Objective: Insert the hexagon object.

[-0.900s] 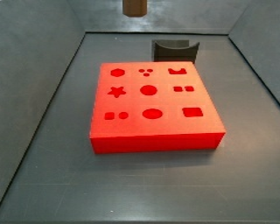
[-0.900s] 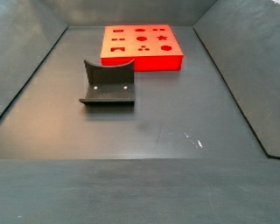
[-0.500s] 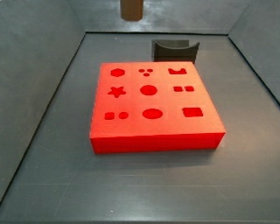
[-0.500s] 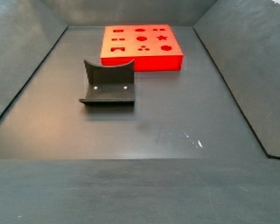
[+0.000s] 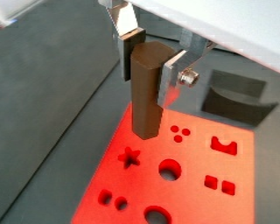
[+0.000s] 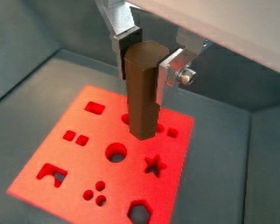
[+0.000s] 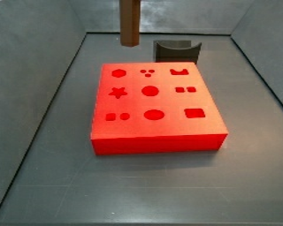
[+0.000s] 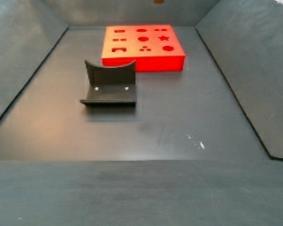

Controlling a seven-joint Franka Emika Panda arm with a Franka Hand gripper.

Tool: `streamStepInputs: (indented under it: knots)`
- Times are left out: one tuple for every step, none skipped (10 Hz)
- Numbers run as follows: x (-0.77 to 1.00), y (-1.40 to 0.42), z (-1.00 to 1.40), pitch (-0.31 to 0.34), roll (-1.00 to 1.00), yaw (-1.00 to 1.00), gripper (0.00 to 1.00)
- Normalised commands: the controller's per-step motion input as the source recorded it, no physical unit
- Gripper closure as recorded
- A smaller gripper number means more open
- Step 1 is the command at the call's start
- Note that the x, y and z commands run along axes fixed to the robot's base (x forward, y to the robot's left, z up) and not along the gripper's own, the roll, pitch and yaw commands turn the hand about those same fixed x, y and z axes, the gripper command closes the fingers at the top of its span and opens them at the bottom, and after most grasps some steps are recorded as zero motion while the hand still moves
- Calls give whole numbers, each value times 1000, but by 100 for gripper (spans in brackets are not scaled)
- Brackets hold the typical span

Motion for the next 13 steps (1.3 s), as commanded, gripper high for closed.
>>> streamStepInputs:
  knots:
    - [-3,517,-346,-69,43,-520,100]
    - [-140,754,-317,-103,9,-260,100]
    - [-306,714,-406,-183,0,-43,100]
    - [-303,846,-426,-209,0,-51,100]
    - [-309,771,-446,-219,0,-40,100]
    - [-260,63,-429,-243,89,69,100]
    - [0,-134,-386,-243,170,303,100]
    - [0,-131,-357,-287,106,289,100]
    - [37,-97,-366,-187,131,0,100]
    - [86,100,-371,-123,40,-194,100]
    - [0,229,-349,-86,31,-129,100]
    - [0,149,-260,-56,0,-106,100]
    - [0,100,-169,-36,-6,-129,100]
